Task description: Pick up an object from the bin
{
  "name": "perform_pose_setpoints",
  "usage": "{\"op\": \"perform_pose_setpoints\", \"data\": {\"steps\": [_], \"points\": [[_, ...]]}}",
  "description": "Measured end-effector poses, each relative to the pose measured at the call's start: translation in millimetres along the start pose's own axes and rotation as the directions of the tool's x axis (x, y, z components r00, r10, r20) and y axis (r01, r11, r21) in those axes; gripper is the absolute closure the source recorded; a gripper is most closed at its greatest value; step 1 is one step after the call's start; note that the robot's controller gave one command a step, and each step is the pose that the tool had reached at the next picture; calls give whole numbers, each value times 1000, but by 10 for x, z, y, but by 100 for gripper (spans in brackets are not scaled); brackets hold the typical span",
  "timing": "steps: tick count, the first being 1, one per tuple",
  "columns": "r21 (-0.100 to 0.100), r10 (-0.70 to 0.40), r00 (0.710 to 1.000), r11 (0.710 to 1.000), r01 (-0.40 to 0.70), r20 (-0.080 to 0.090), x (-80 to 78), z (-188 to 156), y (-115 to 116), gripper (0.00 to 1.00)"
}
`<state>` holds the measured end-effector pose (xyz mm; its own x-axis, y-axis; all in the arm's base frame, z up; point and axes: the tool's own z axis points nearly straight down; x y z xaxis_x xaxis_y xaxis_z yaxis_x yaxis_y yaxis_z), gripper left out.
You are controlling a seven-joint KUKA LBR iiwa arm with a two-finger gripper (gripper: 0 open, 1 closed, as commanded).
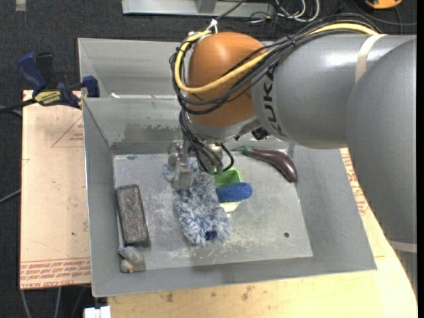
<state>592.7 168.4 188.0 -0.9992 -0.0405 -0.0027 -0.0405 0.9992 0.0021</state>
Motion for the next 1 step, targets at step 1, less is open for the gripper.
{"op": "perform_pose_setpoints", "data": {"steps": [1], "points": [[0, 1, 1000, 1000, -1, -1, 1, 2, -3, 100]]}}
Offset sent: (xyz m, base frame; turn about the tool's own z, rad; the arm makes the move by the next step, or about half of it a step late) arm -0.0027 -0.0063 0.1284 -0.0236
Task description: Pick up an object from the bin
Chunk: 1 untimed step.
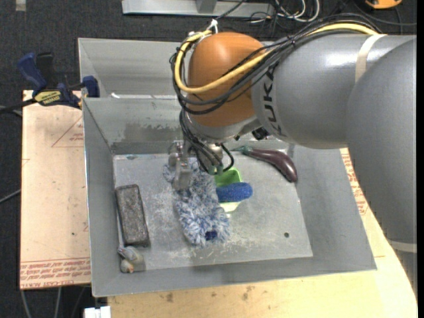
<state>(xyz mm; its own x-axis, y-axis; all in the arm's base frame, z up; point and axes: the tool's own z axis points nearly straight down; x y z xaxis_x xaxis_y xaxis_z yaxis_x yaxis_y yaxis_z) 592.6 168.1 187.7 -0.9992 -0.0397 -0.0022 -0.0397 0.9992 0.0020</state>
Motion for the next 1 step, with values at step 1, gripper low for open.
{"op": "perform_pose_setpoints", "data": {"steps": [1], "points": [[2, -7, 1000, 1000, 7, -9, 26, -346, -17, 100]]}}
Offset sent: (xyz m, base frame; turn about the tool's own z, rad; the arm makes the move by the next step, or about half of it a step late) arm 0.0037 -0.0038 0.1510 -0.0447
